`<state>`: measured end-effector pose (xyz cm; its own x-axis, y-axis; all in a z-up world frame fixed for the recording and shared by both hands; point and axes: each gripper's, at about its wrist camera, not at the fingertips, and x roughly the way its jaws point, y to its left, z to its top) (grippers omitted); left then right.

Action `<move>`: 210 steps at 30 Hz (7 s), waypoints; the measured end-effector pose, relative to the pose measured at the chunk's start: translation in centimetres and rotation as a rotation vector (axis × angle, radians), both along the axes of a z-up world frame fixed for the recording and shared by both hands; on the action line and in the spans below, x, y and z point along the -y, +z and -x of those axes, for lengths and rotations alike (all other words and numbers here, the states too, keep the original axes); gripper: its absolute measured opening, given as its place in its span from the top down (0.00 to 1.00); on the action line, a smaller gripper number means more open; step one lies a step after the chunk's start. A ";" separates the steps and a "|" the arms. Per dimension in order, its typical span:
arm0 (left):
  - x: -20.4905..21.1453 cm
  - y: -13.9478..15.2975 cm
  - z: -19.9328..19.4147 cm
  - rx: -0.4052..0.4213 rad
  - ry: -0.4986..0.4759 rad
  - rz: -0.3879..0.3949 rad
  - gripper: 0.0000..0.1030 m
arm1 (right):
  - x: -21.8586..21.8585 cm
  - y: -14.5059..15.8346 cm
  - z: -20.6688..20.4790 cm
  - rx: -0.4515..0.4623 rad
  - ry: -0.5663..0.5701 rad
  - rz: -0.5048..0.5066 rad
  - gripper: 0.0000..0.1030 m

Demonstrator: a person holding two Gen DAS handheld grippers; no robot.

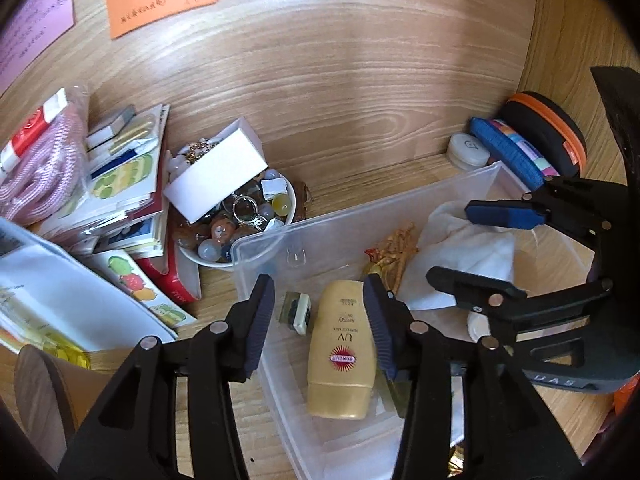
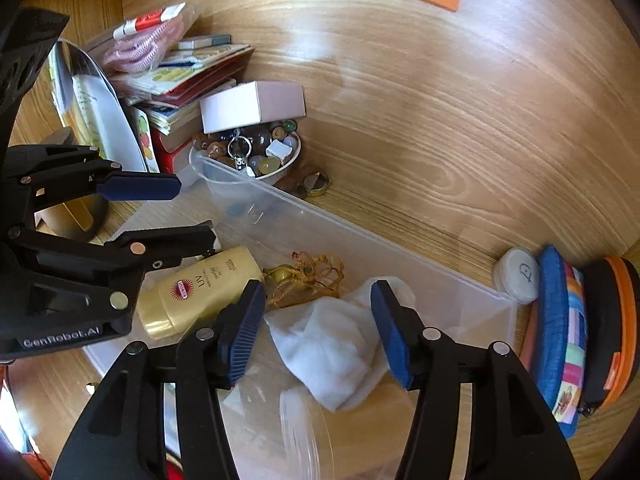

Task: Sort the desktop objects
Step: 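Open both grippers to drop the cream box and gourd keychain into the bin, then grasp the red velvet pouch with the left gripper while the right grasps the pink ball, then carry the red pouch and pink ball over the bin and lower them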

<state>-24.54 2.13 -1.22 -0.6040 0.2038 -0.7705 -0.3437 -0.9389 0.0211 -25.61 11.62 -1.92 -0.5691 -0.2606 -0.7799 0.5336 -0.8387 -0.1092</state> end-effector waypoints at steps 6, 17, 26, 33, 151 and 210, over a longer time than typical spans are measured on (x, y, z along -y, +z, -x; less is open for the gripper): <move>0.0 1.3 -1.8 -0.045 0.007 0.004 0.42 | -1.2 1.7 -2.1 -0.034 -0.016 0.020 0.44; 0.5 4.0 -7.0 -0.129 0.024 0.004 0.28 | -2.7 3.9 -8.0 -0.096 -0.042 0.062 0.37; 1.7 3.5 -11.8 -0.151 0.062 -0.005 0.16 | -4.8 3.7 -13.0 -0.104 -0.049 0.141 0.33; 2.1 1.8 -15.4 -0.139 0.078 -0.026 0.13 | -5.4 2.0 -16.9 -0.109 -0.051 0.153 0.33; 3.2 5.6 -12.0 -0.190 0.052 -0.214 0.79 | -5.1 4.6 -12.1 -0.183 -0.039 0.277 0.41; 0.6 -1.4 -2.5 -0.016 0.003 -0.215 0.45 | -0.9 -1.4 -3.5 -0.068 0.028 0.154 0.33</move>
<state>-22.02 1.53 -2.60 -0.6166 0.3607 -0.6998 -0.3425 -0.9232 -0.1741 -22.16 12.56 -3.34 -0.6102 -0.3906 -0.6892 0.5529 -0.8331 -0.0173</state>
